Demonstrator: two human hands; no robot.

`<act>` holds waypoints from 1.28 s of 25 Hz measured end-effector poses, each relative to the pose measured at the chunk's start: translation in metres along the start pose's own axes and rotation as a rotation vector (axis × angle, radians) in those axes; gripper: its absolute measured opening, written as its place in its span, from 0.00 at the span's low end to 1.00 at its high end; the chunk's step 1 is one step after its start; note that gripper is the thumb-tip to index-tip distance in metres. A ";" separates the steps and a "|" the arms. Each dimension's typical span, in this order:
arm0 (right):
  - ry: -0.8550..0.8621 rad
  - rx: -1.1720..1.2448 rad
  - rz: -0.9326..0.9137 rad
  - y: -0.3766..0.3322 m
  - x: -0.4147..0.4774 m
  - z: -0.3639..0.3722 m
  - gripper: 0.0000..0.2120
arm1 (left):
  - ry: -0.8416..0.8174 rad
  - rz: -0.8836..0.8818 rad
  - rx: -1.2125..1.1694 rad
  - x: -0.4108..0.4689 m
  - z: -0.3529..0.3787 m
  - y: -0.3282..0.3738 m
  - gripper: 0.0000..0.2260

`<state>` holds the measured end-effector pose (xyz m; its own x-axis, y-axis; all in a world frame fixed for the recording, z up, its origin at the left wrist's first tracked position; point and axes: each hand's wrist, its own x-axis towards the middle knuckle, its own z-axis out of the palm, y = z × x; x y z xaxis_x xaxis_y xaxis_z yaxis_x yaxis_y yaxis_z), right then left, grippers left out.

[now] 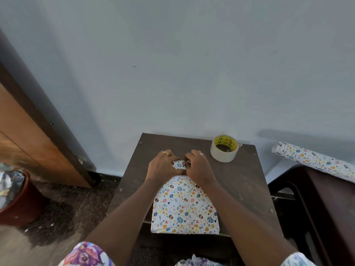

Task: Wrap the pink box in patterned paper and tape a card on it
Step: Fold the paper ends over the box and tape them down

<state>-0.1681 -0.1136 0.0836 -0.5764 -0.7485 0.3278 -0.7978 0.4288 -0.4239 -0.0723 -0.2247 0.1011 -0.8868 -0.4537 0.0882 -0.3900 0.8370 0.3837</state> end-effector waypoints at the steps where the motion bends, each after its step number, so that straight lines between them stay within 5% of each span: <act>1: 0.006 0.047 0.040 0.000 -0.001 -0.002 0.05 | 0.002 -0.001 0.004 -0.002 0.000 0.000 0.25; 5: 0.326 0.166 0.465 -0.013 -0.017 -0.023 0.08 | 0.141 -0.217 -0.176 -0.014 -0.004 -0.005 0.13; 6: 0.288 0.121 0.631 -0.015 -0.022 -0.026 0.10 | 0.145 -0.306 -0.218 -0.016 -0.006 -0.007 0.13; 9: -0.176 0.057 1.064 -0.031 -0.037 -0.038 0.18 | 0.029 -0.525 -0.289 -0.022 -0.014 -0.010 0.14; 11: -0.354 0.130 1.142 -0.039 -0.043 -0.043 0.19 | -0.078 -0.677 -0.376 -0.028 -0.016 -0.007 0.12; 15: -0.481 0.266 1.037 -0.038 -0.045 -0.039 0.20 | -0.236 -0.732 -0.395 -0.041 -0.025 0.008 0.14; 18: -0.316 0.593 1.036 -0.042 -0.036 -0.054 0.25 | -0.213 -0.807 -0.487 -0.043 -0.029 0.008 0.16; 21: -0.255 0.654 0.946 -0.050 -0.017 -0.085 0.26 | -0.085 -0.968 -1.006 -0.044 -0.037 -0.003 0.10; 24: -0.140 0.717 0.736 -0.068 -0.001 -0.119 0.25 | -0.007 -0.893 -1.462 -0.048 -0.058 -0.004 0.09; 29: 0.216 -0.200 -0.073 -0.095 -0.029 -0.111 0.21 | 0.082 -0.920 -1.721 -0.054 -0.076 -0.044 0.16; 32: 0.202 -0.458 -0.396 -0.074 -0.069 -0.070 0.20 | -0.105 -0.853 -1.667 -0.069 -0.074 -0.049 0.21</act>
<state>-0.0821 -0.0587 0.1511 -0.2084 -0.8037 0.5574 -0.9263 0.3451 0.1513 0.0260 -0.2567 0.1442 -0.6440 -0.4618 -0.6100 -0.1247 -0.7232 0.6792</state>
